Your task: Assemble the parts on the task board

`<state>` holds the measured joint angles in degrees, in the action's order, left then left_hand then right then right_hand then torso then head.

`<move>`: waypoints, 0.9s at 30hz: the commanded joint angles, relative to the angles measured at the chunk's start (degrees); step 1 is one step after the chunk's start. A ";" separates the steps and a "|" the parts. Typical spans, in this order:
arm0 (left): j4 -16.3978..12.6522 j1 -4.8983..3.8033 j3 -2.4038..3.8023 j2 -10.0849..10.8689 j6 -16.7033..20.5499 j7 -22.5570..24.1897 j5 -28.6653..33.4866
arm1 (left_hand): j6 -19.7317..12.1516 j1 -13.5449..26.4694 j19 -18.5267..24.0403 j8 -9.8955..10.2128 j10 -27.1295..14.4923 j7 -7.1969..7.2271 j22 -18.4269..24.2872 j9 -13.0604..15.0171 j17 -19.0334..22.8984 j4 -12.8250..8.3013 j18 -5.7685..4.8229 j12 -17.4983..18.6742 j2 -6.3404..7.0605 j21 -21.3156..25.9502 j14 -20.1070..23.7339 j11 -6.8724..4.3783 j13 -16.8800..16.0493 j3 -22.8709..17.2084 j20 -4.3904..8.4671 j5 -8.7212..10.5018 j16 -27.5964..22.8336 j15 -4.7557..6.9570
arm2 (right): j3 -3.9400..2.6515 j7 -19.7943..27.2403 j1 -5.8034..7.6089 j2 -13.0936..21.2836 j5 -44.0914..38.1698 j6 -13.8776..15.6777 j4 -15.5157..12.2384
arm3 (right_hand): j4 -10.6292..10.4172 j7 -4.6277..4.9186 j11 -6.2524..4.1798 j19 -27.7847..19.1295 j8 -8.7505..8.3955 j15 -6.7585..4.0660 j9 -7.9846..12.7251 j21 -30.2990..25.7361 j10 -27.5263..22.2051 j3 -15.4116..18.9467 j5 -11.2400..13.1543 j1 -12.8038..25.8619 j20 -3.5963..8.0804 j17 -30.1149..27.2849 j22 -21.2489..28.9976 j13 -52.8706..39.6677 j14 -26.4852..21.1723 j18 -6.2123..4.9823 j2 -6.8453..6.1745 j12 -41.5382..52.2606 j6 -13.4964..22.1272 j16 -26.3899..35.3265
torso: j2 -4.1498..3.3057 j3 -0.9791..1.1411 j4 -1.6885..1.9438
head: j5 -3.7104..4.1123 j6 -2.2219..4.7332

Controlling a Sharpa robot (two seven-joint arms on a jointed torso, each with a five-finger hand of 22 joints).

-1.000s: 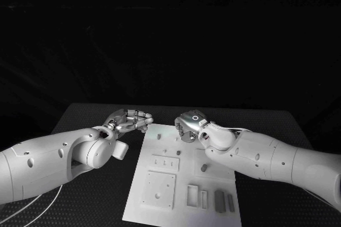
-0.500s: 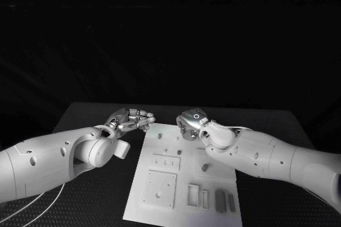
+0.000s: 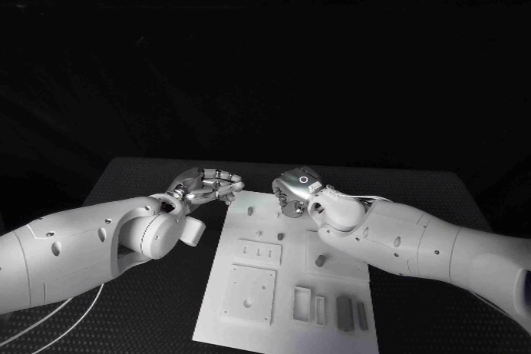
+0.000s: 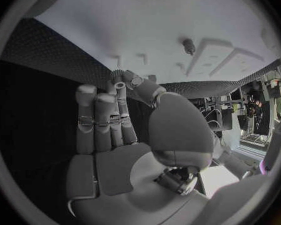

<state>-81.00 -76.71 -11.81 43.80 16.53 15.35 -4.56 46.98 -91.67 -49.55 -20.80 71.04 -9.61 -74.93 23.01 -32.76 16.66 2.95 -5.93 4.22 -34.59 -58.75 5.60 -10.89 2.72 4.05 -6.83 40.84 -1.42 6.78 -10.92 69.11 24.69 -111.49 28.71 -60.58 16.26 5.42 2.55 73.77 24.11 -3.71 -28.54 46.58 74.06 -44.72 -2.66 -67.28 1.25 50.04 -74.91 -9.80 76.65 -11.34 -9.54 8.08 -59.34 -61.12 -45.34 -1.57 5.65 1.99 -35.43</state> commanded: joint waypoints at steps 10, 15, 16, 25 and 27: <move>-0.22 -0.06 0.10 -0.23 -0.85 0.29 -0.04 | 0.00 0.69 0.43 0.40 -0.14 -0.56 -0.76 0.09 0.08 0.01 1.12 0.39 0.03 -0.23 0.21 0.08 -0.10 0.26 0.15 0.22 -0.27 -0.08 | 0.02 0.38 -0.02 -1.17 -0.77 -0.68 1.65 | -0.04 0.03 -0.63 0.07 -0.09 -0.74 -0.09 0.24 3.55 -0.58 -0.12 -0.50 0.30 -0.10 -1.15 -2.31 -0.53 -3.66 -0.24 0.07 -0.34 -0.24 | -0.21 0.01 0.14 | -0.39 -0.47; -0.07 -0.06 0.10 -0.39 -0.91 0.29 -0.04 | -0.01 0.69 0.44 0.41 -0.14 -0.56 -0.75 0.10 0.08 0.01 1.12 0.42 0.05 -0.24 0.22 0.08 -0.11 0.25 0.15 0.23 -0.28 -0.08 | 0.02 0.49 -0.02 -1.13 -0.71 -0.92 1.87 | -0.04 0.02 -0.63 0.06 -0.11 -0.74 -0.11 0.26 3.56 -0.63 -0.12 -0.48 0.30 -0.12 -1.15 -2.35 -0.53 -3.66 -0.26 0.05 -0.35 -0.26 | -0.11 -0.09 0.00 | -0.50 -0.59; -0.07 -0.06 0.10 -0.38 -0.92 0.29 -0.04 | -0.01 0.69 0.44 0.42 -0.14 -0.56 -0.75 0.10 0.08 0.01 1.12 0.42 0.05 -0.24 0.22 0.08 -0.12 0.25 0.15 0.23 -0.28 -0.08 | 0.02 0.51 -0.02 -1.16 -0.71 -0.99 1.93 | -0.04 0.02 -0.63 0.06 -0.11 -0.74 -0.11 0.26 3.56 -0.63 -0.12 -0.47 0.30 -0.12 -1.15 -2.36 -0.53 -3.66 -0.26 0.04 -0.35 -0.26 | -0.09 -0.11 -0.01 | -0.52 -0.68; -0.03 -0.06 0.10 -0.35 -0.91 0.29 -0.04 | -0.01 0.72 0.44 0.45 -0.13 -0.57 -0.75 0.12 0.08 0.02 1.12 0.47 0.04 -0.25 0.22 0.08 -0.15 0.24 0.14 0.24 -0.28 -0.09 | 0.12 0.81 -0.07 -1.15 -0.48 -2.18 1.93 | -0.04 0.02 -0.63 0.04 -0.14 -0.74 -0.14 0.30 3.56 -0.70 -0.12 -0.44 0.30 -0.15 -1.14 -2.43 -0.53 -3.66 -0.28 0.00 -0.37 -0.28 | -0.13 -0.08 -0.04 | -0.50 -0.77; 0.00 -0.06 0.10 -0.32 -0.85 0.27 -0.04 | -0.01 0.72 0.44 0.45 -0.13 -0.57 -0.75 0.13 0.08 0.02 1.12 0.48 0.04 -0.25 0.22 0.09 -0.15 0.23 0.14 0.24 -0.29 -0.09 | 0.14 0.82 -0.08 -1.15 -0.47 -2.28 1.88 | -0.04 0.02 -0.63 0.03 -0.15 -0.74 -0.15 0.30 3.57 -0.71 -0.12 -0.43 0.30 -0.16 -1.14 -2.44 -0.54 -3.66 -0.28 0.00 -0.38 -0.29 | -0.14 -0.05 -0.05 | -0.57 -0.84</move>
<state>-80.95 -76.72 -11.77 43.55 16.48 15.30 -4.56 46.99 -91.67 -49.55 -20.59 71.04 -9.61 -74.91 23.05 -32.76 16.66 3.43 -5.71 4.22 -34.59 -58.75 5.60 -10.98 2.72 4.05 -6.83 40.84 -1.42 6.90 -10.63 69.06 23.56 -111.47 27.73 -58.58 16.20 5.42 2.55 73.66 24.11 -3.79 -28.59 46.58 74.06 -45.09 -2.66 -66.99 1.12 49.98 -74.91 -9.80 76.56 -11.35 -9.83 7.92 -59.34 -61.12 -45.47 -1.64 5.59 1.45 -36.19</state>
